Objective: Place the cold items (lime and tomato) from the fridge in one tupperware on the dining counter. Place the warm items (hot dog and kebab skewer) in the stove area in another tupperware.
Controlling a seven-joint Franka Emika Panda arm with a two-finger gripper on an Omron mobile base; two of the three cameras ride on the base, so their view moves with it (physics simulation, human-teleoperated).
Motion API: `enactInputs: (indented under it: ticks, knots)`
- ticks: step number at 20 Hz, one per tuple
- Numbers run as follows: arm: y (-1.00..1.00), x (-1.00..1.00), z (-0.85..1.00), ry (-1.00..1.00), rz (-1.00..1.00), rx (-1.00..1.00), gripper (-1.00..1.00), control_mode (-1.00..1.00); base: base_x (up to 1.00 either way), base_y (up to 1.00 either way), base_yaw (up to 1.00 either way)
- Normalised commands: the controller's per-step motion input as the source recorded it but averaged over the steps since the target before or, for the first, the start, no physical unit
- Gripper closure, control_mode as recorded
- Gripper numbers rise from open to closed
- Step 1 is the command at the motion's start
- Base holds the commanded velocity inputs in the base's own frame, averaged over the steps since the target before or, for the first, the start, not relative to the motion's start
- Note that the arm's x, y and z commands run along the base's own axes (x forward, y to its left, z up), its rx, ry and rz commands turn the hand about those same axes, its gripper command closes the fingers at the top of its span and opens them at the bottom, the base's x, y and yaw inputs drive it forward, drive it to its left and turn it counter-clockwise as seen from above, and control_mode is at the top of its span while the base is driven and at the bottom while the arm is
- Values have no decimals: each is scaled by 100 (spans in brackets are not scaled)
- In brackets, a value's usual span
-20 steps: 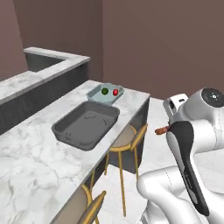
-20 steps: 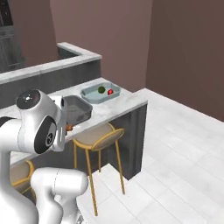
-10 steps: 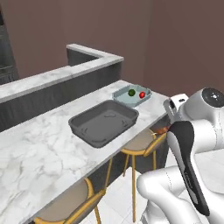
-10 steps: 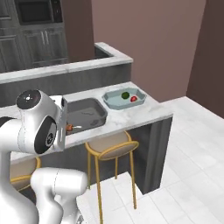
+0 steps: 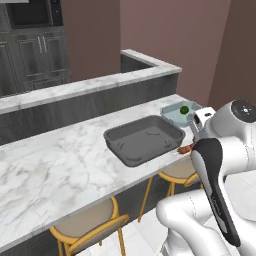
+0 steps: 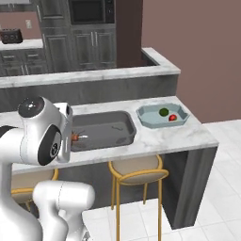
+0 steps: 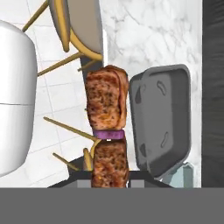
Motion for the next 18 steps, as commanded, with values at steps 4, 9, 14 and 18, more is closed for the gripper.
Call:
enactInputs:
  ticks: [4, 9, 14, 18]
  knots:
    - [0, 25, -4, -3, 26, -2, 100, -100, 8, 0, 10]
    - [0, 81, 0, 1, 9, 0, 100, -100, 0, 0, 0]
    - [1, 100, -5, 16, 0, 0, 100, -100, 0, 0, 0]
    - [0, 96, -34, 29, 1, -1, 100, -100, 0, 0, 0]
